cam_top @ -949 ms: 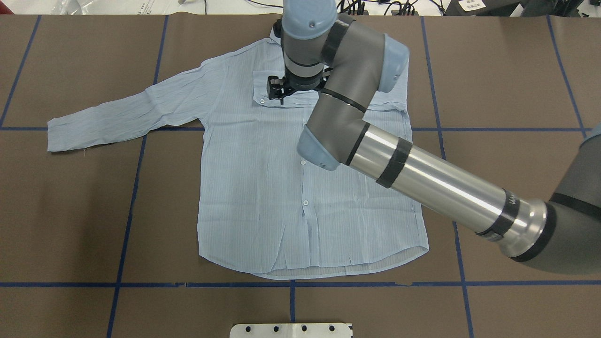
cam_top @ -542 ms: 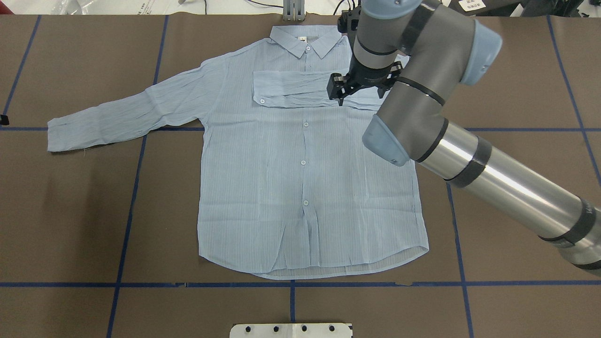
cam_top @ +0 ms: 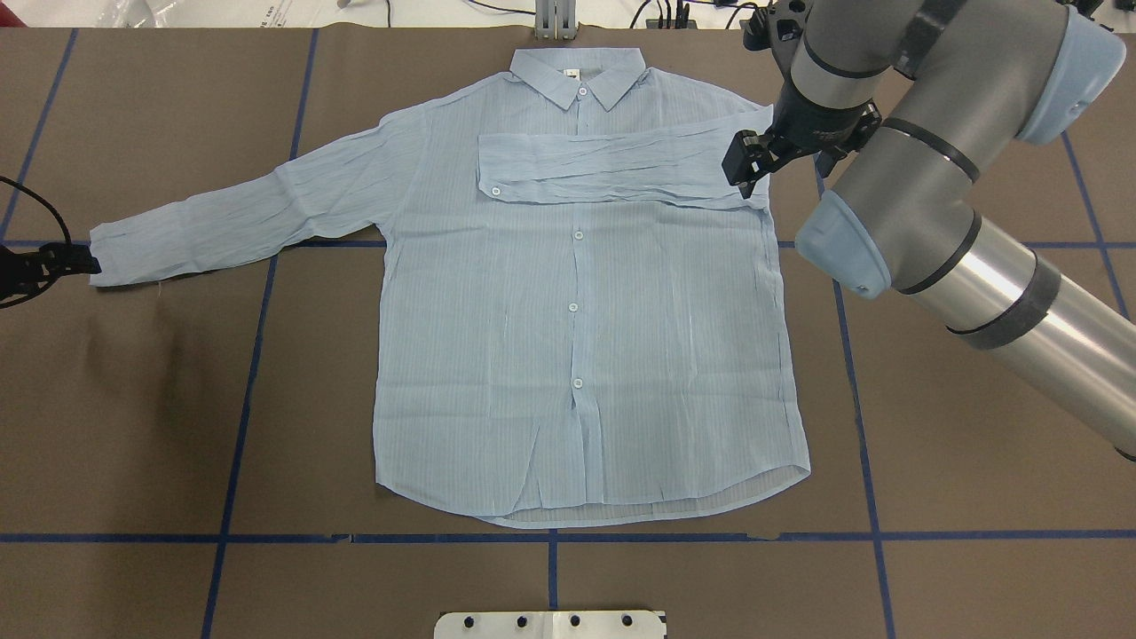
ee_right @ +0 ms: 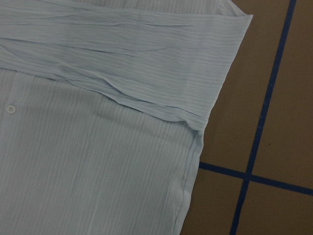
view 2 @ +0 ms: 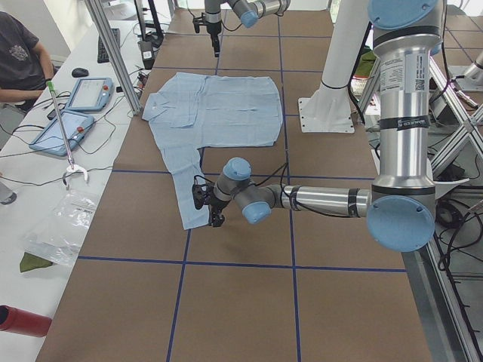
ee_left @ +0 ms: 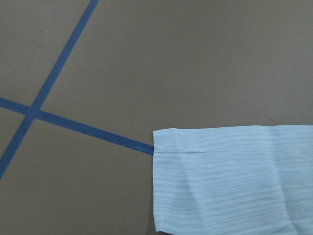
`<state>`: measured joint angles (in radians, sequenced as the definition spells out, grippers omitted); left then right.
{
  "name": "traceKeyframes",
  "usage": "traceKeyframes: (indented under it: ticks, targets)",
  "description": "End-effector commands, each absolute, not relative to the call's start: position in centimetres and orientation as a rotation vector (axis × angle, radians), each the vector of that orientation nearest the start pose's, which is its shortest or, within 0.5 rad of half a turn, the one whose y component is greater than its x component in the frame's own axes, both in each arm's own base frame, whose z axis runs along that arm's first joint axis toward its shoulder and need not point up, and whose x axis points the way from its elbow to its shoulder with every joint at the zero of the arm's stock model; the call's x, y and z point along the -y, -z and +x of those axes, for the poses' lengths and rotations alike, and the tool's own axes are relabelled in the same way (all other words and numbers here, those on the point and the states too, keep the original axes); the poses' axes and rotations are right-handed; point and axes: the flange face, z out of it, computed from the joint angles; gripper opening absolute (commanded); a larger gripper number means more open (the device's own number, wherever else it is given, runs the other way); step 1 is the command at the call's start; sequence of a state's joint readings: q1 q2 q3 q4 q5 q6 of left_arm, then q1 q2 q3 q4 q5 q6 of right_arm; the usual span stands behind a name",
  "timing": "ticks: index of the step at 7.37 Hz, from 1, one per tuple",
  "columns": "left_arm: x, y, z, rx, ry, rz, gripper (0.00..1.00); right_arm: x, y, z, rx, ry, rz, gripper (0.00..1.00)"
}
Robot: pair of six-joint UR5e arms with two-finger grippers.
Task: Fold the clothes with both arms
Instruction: 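Open the right gripper at the shoulder edge while the left gripper reaches the other cuff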
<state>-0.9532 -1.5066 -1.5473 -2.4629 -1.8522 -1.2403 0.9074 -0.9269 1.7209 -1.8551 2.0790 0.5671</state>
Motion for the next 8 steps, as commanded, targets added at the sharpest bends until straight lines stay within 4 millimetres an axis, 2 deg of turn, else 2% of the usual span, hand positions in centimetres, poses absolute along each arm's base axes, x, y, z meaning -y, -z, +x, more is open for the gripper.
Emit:
traceKeyframes:
  ticks: [1,3,5,8]
  targets:
    - [47.9,-62.6,21.4,-0.78,0.482,0.274,0.8,57.1,-25.9,-33.5,0.694,0.224,0.112,1.0]
    - [48.0,-62.9,21.5,-0.774,0.48,0.272,0.7,57.1,-26.1,-33.6,0.69,0.223,0.11,1.0]
    - [48.0,-62.9,22.8,-0.762,0.467,0.282,0.67,57.1,-26.3,-33.6,0.688,0.222,0.108,1.0]
    - [48.0,-63.1,23.2,-0.759,0.461,0.28,0.63,57.0,-26.7,-33.5,0.685,0.22,0.105,1.0]
